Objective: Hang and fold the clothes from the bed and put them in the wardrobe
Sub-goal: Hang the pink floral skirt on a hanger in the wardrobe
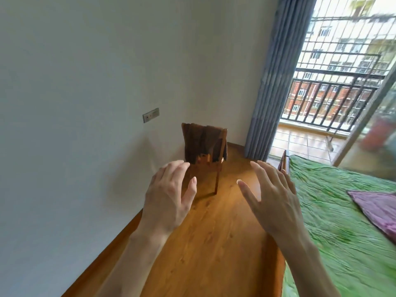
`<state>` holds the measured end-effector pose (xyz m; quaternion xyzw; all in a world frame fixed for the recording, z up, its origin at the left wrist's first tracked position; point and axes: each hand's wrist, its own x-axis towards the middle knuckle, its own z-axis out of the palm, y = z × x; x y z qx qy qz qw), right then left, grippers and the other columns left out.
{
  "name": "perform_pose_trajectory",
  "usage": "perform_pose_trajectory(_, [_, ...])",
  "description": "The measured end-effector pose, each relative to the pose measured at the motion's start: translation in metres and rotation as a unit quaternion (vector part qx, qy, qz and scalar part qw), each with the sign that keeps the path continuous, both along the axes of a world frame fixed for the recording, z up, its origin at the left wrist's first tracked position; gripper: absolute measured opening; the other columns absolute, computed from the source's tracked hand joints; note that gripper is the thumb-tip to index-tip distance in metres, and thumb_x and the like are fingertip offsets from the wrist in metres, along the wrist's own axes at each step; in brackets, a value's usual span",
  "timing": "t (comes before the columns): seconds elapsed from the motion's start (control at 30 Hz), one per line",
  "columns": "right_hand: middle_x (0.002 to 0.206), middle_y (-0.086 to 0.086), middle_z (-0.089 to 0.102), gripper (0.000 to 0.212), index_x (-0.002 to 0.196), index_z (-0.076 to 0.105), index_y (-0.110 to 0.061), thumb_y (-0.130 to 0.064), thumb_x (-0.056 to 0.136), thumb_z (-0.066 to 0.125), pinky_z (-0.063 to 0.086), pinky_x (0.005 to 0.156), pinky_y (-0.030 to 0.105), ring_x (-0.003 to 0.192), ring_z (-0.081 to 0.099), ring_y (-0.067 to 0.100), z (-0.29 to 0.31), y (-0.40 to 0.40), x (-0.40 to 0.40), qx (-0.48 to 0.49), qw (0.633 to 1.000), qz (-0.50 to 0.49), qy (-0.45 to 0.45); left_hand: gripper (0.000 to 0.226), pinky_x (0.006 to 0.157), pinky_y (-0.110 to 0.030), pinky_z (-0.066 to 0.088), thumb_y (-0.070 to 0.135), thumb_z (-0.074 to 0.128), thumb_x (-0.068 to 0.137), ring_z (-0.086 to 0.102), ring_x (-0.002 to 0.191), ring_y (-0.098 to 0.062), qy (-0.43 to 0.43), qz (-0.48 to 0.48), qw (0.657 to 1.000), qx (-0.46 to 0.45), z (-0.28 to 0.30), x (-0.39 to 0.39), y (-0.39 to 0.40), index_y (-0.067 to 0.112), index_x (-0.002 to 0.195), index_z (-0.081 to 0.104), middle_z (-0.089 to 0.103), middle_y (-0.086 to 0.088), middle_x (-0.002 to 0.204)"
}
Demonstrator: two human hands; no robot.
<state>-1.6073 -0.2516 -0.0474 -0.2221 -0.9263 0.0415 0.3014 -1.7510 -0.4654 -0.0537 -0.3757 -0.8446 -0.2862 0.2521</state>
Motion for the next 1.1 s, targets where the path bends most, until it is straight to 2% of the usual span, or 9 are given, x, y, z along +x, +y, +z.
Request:
perform_pose_trajectory(0.13, [0.156, 0.001, 0.049, 0.071, 0.153, 0.046, -0.022, -0.069, 0.102, 0.031, 0.033, 0.120, 0.043, 0.146, 0.044, 0.021, -0.001, 0.052, -0.013, -0.014, 0.999, -0.037, 0.000, 0.056, 0.108, -0.035, 0.050, 0.056, 0.037, 0.106, 0.059, 0.130, -0.019, 0.000, -0.040, 0.999, -0.019, -0.001, -0.035, 0.070, 0.019, 0.139, 0.063, 0.064, -0.001, 0.141])
perform_pose_trajectory(0.23, [0.158, 0.001, 0.047, 0.070, 0.154, 0.045, -0.022, -0.067, 0.102, 0.032, 0.037, 0.118, 0.044, 0.147, 0.042, 0.021, 0.000, 0.094, -0.031, -0.025, 0.999, -0.047, -0.008, 0.055, 0.109, -0.036, 0.048, 0.056, 0.038, 0.106, 0.060, 0.130, -0.021, 0.001, -0.061, 0.998, -0.015, -0.002, -0.063, 0.124, 0.019, 0.137, 0.064, 0.065, -0.002, 0.140])
perform_pose_trajectory(0.37, [0.159, -0.001, 0.045, 0.068, 0.155, 0.042, -0.023, -0.067, 0.104, 0.031, 0.038, 0.116, 0.040, 0.147, 0.042, 0.020, 0.004, 0.150, -0.056, -0.031, 0.997, -0.067, -0.014, 0.055, 0.111, -0.038, 0.047, 0.056, 0.038, 0.106, 0.060, 0.131, -0.022, 0.005, -0.081, 0.997, -0.016, -0.003, -0.099, 0.193, 0.019, 0.137, 0.065, 0.065, -0.002, 0.140])
perform_pose_trajectory(0.53, [0.157, -0.001, 0.048, 0.062, 0.154, 0.045, -0.022, -0.061, 0.106, 0.036, 0.037, 0.117, 0.038, 0.145, 0.043, 0.019, 0.009, 0.215, -0.082, -0.012, 0.996, -0.087, -0.034, 0.064, 0.113, -0.042, 0.046, 0.061, 0.027, 0.107, 0.058, 0.133, -0.023, -0.005, -0.098, 0.995, 0.003, -0.007, -0.135, 0.266, 0.018, 0.137, 0.064, 0.064, -0.003, 0.140])
perform_pose_trajectory(0.7, [0.156, -0.001, 0.049, 0.058, 0.153, 0.045, -0.023, -0.052, 0.104, 0.045, 0.034, 0.119, 0.037, 0.145, 0.043, 0.019, 0.008, 0.261, -0.108, -0.014, 0.994, -0.099, -0.052, 0.056, 0.112, -0.046, 0.050, 0.055, 0.037, 0.105, 0.059, 0.133, -0.023, -0.010, -0.109, 0.994, 0.001, -0.015, -0.162, 0.317, 0.018, 0.136, 0.066, 0.065, -0.003, 0.140])
perform_pose_trajectory(0.93, [0.154, -0.001, 0.051, 0.062, 0.154, 0.044, -0.024, -0.056, 0.102, 0.035, 0.037, 0.117, 0.040, 0.143, 0.046, 0.021, 0.004, 0.328, -0.148, -0.010, 0.992, -0.118, -0.053, 0.054, 0.115, -0.046, 0.046, 0.054, 0.039, 0.106, 0.058, 0.135, -0.024, -0.013, -0.122, 0.992, 0.001, -0.023, -0.209, 0.393, 0.020, 0.138, 0.064, 0.064, -0.003, 0.142])
perform_pose_trajectory(1.1, [0.155, 0.001, 0.051, 0.061, 0.154, 0.045, -0.023, -0.056, 0.103, 0.038, 0.036, 0.119, 0.040, 0.144, 0.045, 0.021, 0.001, 0.389, -0.191, -0.009, 0.988, -0.141, -0.055, 0.053, 0.112, -0.047, 0.049, 0.053, 0.042, 0.104, 0.061, 0.132, -0.025, -0.014, -0.137, 0.990, 0.008, -0.027, -0.256, 0.462, 0.019, 0.137, 0.066, 0.066, -0.003, 0.141])
